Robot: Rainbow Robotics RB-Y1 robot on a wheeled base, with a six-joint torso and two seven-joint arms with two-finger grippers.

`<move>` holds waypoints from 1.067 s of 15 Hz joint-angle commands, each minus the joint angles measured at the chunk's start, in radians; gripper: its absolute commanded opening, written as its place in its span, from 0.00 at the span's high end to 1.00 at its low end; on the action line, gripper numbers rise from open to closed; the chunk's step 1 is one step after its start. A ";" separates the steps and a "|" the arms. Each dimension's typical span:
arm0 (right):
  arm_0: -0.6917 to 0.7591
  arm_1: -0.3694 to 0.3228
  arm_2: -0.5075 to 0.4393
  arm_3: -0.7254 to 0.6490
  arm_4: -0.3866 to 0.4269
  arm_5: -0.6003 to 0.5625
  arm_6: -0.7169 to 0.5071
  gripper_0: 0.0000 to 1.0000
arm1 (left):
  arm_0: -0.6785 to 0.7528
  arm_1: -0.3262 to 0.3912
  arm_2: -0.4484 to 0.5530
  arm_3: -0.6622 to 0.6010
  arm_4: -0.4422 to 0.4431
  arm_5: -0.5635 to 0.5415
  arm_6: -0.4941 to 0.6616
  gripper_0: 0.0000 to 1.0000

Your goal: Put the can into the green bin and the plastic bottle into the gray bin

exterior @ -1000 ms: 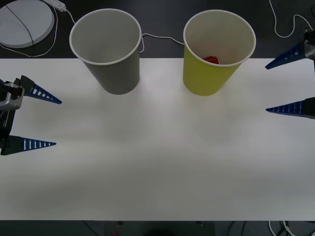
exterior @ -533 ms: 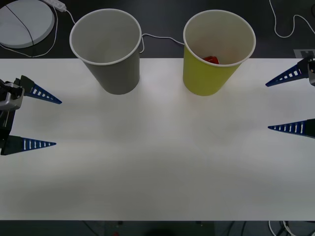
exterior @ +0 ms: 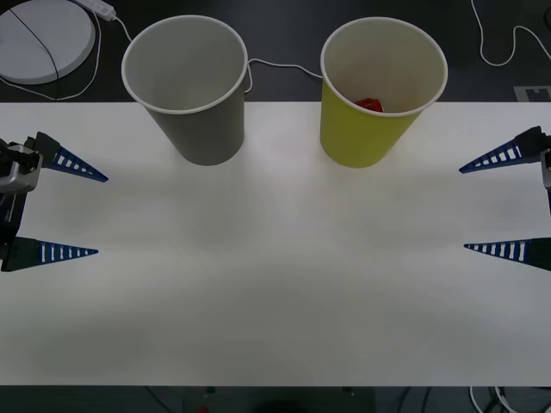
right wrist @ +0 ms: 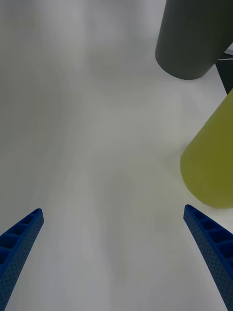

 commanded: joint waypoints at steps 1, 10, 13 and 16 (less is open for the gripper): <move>0.031 0.036 -0.011 0.000 0.001 0.000 0.058 0.00 | 0.000 0.000 0.000 0.000 0.000 0.000 0.000 0.00; 0.076 0.117 -0.014 0.002 0.004 -0.002 0.115 0.00 | 0.000 0.000 0.000 0.000 0.000 0.000 0.000 0.00; 0.077 0.117 -0.014 0.000 0.005 -0.006 0.130 0.00 | 0.000 0.000 0.000 0.000 0.000 0.000 0.000 0.00; 0.077 0.117 -0.025 0.000 0.030 -0.006 0.130 0.00 | 0.000 0.000 0.000 0.000 0.000 0.000 0.000 0.00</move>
